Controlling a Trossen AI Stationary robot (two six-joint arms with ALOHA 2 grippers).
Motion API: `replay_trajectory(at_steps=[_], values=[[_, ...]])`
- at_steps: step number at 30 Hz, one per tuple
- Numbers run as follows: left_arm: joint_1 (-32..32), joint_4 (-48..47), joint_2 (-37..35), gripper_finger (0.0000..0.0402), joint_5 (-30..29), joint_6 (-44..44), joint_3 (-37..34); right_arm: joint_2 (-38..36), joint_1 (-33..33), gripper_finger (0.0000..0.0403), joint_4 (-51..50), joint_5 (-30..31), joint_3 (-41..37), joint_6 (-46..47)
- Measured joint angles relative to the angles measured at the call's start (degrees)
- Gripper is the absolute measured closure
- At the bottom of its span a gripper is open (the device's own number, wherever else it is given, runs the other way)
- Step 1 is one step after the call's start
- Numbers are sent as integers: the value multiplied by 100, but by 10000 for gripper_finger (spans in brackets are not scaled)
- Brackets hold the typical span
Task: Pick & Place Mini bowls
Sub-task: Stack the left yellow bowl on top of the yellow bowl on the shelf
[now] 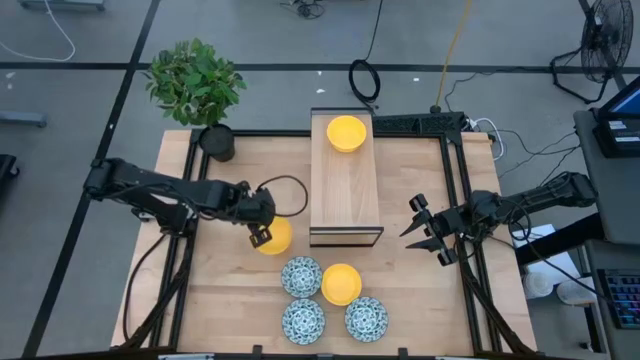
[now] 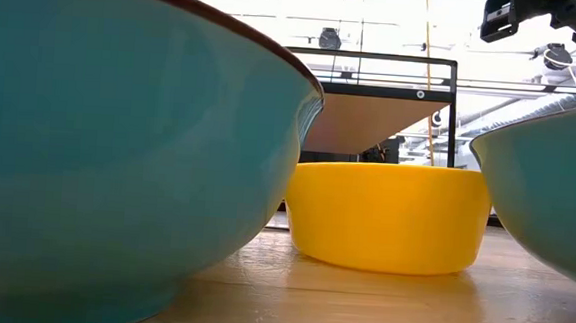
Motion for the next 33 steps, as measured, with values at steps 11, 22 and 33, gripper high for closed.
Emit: replay_trajectory(at_steps=[11, 22, 33], values=[[576, -315, 189, 395, -395, 453, 2622, 0, 0, 277, 7, 15, 0, -2], [2220, -828, 1975, 397, 1332, 1677, 5605, 0, -2, 277, 28, 22, 0, -48], [3624, -817, 3624, 398, 2517, 1783, 7300, -2, 0, 277, 25, 22, 0, -136]])
